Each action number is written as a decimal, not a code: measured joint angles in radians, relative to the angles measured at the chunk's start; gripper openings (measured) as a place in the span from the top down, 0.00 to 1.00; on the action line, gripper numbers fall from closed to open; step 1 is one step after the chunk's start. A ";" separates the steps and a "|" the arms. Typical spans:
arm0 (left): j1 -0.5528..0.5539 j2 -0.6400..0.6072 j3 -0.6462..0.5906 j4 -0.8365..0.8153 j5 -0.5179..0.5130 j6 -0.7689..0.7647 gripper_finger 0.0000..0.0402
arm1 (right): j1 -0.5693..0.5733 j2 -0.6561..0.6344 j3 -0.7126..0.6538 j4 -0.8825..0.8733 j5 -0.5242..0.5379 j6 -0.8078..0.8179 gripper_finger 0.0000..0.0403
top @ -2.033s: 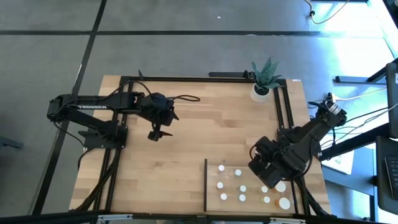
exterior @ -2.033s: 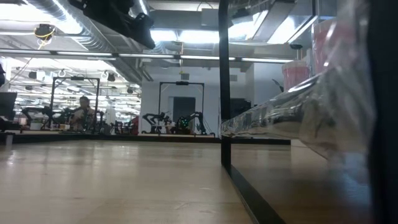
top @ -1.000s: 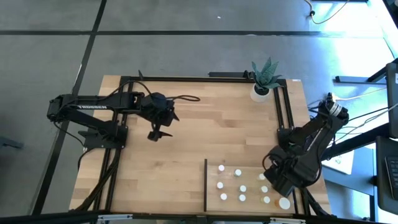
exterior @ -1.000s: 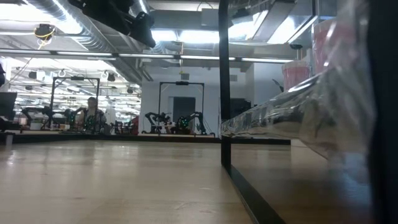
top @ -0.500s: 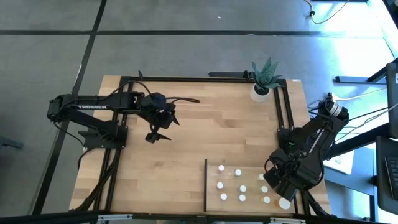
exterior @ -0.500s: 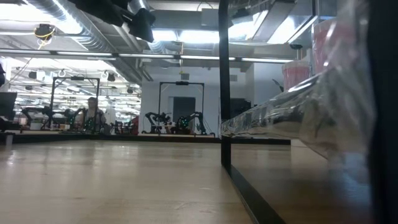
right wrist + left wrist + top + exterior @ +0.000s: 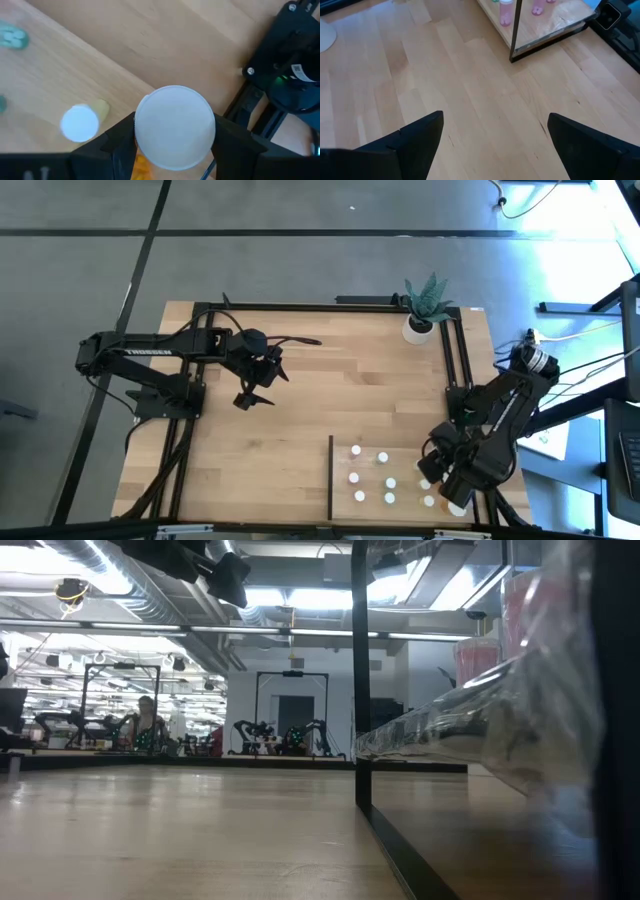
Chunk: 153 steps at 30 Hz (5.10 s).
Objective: Pick and place medicine bottles onto shelf by color
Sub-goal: Put the orange pill bottle on the shelf aligned with the other orange pill bottle, then return to Home Position
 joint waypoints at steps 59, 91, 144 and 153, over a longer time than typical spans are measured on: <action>0.000 0.000 0.000 0.000 -0.001 0.000 0.12 | -0.001 0.121 0.000 0.048 -0.041 -0.028 0.39; 0.002 -0.042 0.000 -0.001 -0.003 -0.092 0.12 | 0.000 0.060 0.253 -0.126 0.139 -0.110 0.33; -0.183 -1.131 -0.436 0.063 -0.412 -0.551 0.12 | -0.025 -1.110 -0.621 1.235 0.405 -1.962 0.33; -0.183 -1.131 -0.488 0.180 -0.406 -0.529 0.12 | -0.056 -1.383 -0.723 1.226 0.352 -1.993 0.33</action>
